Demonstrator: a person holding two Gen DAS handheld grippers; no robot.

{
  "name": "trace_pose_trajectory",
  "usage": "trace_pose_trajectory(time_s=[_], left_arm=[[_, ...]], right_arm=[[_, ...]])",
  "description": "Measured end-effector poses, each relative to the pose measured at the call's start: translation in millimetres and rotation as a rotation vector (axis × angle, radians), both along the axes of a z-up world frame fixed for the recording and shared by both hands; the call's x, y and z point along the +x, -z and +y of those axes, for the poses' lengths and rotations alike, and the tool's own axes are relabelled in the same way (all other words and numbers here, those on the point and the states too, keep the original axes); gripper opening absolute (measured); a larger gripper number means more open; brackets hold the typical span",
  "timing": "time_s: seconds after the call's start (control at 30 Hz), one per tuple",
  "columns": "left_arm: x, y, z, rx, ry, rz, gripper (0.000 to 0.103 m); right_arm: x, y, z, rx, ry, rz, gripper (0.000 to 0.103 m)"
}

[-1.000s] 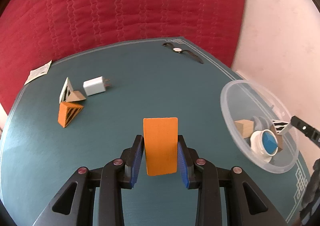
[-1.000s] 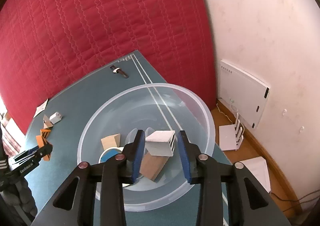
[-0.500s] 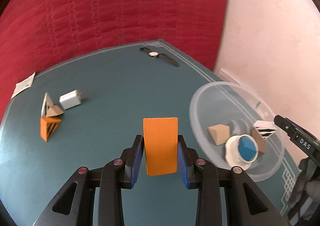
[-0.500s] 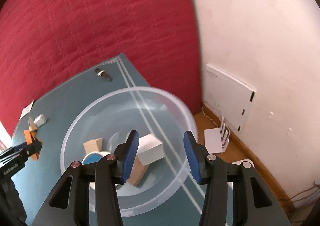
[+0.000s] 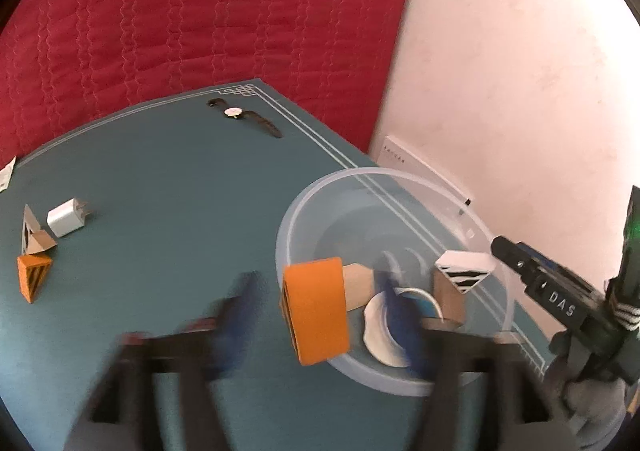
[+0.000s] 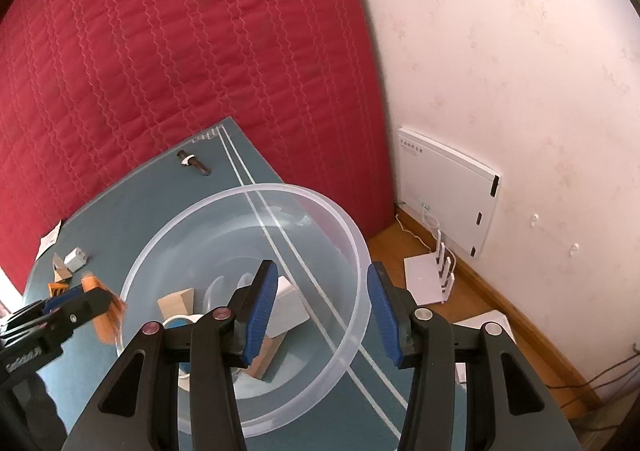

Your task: Organize rigid objects

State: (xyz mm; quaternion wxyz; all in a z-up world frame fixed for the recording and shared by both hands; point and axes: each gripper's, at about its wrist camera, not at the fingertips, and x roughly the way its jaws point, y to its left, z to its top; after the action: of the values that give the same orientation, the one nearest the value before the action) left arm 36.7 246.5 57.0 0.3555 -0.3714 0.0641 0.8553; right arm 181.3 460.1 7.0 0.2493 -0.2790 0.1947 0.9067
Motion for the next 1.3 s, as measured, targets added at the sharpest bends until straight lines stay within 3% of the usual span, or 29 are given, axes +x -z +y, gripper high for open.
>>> trace_pose_trajectory(time_s=[0.2, 0.87, 1.17, 1.3], left_arm=[[-1, 5, -5, -0.019, -0.024, 0.025, 0.092], [2, 41, -53, -0.084, -0.062, -0.051, 0.092], [-24, 48, -54, -0.120, -0.147, -0.035, 0.092], [-32, 53, -48, -0.136, -0.141, -0.040, 0.088]], right_arm=[[-1, -1, -1, -0.004, 0.002, 0.010, 0.048], [-1, 2, -10, -0.007, -0.014, 0.007, 0.048], [0, 1, -12, -0.006, -0.025, 0.007, 0.048], [1, 1, -14, -0.003, -0.026, 0.008, 0.048]])
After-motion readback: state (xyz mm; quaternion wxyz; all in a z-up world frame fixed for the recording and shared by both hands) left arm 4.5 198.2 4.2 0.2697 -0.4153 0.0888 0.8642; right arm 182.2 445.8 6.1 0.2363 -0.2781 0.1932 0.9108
